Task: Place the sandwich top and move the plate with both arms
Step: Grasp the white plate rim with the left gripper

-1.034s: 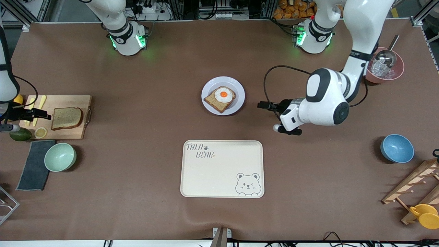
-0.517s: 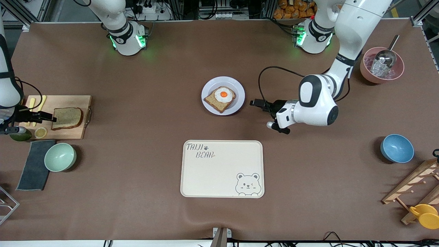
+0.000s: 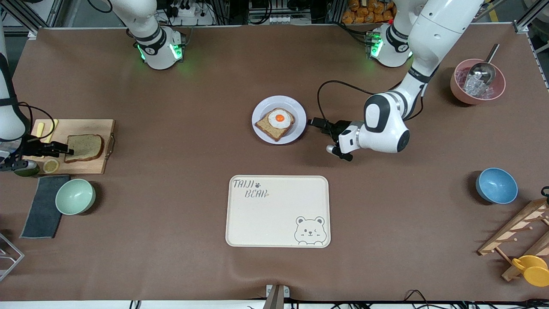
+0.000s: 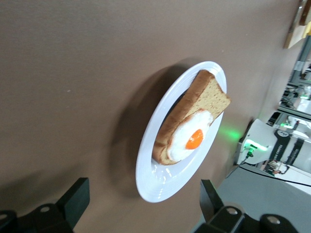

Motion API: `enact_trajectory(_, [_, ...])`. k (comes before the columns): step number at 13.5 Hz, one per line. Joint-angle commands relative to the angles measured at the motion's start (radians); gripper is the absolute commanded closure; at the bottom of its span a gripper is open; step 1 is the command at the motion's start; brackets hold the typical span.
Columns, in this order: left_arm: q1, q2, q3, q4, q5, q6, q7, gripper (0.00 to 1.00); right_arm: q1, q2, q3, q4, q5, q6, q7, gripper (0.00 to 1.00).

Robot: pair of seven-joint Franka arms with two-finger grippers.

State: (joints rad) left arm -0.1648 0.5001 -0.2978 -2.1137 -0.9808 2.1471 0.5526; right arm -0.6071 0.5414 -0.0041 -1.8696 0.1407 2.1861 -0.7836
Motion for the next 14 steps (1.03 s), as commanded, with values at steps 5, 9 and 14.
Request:
enact_trajectory(5, [0.001, 0.058, -0.009, -0.041, -0.241, 0.017, 0.266, 0.0, -0.045, 0.032, 0.021, 0.018, 0.048, -0.011, -0.037, 0.52])
enact_trajectory(9, [-0.019, 0.061, -0.009, -0.061, -0.296, 0.017, 0.34, 0.0, -0.048, 0.04, 0.021, 0.021, 0.05, -0.009, -0.081, 0.89])
enact_trajectory(14, [-0.002, 0.061, -0.009, -0.069, -0.326, 0.014, 0.352, 0.0, -0.043, 0.038, 0.021, 0.029, 0.054, -0.011, -0.083, 1.0])
